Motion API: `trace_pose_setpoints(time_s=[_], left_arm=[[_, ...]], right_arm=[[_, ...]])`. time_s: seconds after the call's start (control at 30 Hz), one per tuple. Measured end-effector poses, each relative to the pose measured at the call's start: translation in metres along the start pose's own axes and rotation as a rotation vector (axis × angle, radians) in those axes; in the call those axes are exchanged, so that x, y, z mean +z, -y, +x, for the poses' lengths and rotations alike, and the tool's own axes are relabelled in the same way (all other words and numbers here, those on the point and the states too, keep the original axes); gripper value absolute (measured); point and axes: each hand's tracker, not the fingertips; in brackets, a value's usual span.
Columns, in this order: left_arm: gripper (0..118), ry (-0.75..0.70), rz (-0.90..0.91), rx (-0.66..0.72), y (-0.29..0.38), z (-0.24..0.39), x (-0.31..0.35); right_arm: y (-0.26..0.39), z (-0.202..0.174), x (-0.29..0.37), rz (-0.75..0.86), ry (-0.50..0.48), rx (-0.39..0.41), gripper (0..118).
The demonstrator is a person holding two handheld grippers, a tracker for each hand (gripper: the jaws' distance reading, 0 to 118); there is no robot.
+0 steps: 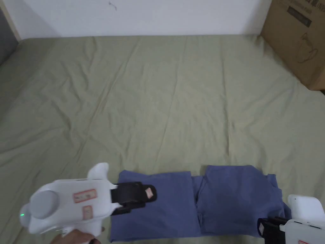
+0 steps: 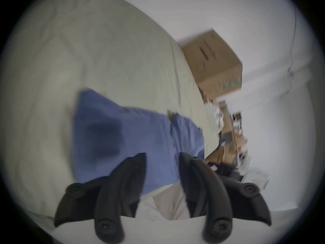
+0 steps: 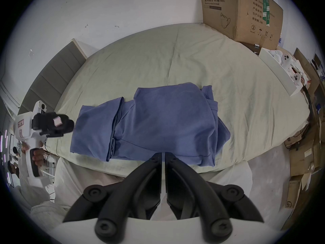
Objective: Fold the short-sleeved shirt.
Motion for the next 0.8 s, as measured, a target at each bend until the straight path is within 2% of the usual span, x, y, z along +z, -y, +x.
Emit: trace_pose_setpoints(time_s=[0.03, 0.07, 0.13, 0.23, 0.37, 0.4, 0.43, 0.47, 0.5, 0.53, 0.6, 0.7, 0.8], left_arm=[[84, -0.026, 0.031, 0.031, -0.003, -0.013, 0.010], [93, -0.073, 0.052, 0.056, -0.008, -0.028, 0.018], [94, -0.161, 0.057, 0.084, -0.008, -0.051, 0.024], [94, -0.137, 0.000, 0.182, 0.000, -0.077, 0.017], [94, 0.091, -0.012, 0.273, 0.011, -0.091, -0.003], [90, 0.118, -0.026, 0.305, 0.011, -0.094, -0.009], [76, 0.160, -0.048, 0.364, 0.011, -0.098, -0.018], [51, 0.189, -0.066, 0.418, 0.011, -0.099, -0.026], [11, 0.138, -0.108, 0.426, 0.013, -0.102, -0.038], [12, 0.037, -0.151, 0.392, 0.015, -0.101, -0.049], [12, 0.161, -0.115, 0.346, 0.006, -0.117, -0.043], [12, 0.080, -0.146, 0.251, -0.001, -0.116, -0.030], [11, 0.086, -0.130, 0.258, -0.011, -0.120, -0.005]], right_arm=[[0.000, -0.002, -0.001, -0.001, 0.001, 0.000, 4], [0.000, -0.004, -0.002, -0.005, -0.001, 0.002, 4], [-0.001, -0.009, -0.006, -0.015, -0.003, 0.008, 4], [-0.001, -0.017, -0.012, -0.044, -0.011, 0.026, 4], [-0.003, -0.030, -0.018, -0.079, 0.006, 0.071, 4], [-0.003, -0.032, -0.018, -0.083, 0.005, 0.077, 4], [-0.005, -0.034, -0.019, -0.086, 0.003, 0.082, 4], [-0.006, -0.037, -0.019, -0.087, 0.002, 0.084, 4], [-0.007, -0.038, -0.020, -0.088, 0.001, 0.086, 4], [-0.008, -0.040, -0.020, -0.091, 0.002, 0.090, 4], [-0.011, -0.043, -0.021, -0.105, 0.011, 0.087, 4], [-0.014, -0.042, -0.022, -0.106, 0.001, 0.077, 4], [-0.017, -0.046, -0.024, -0.110, 0.006, 0.085, 4]])
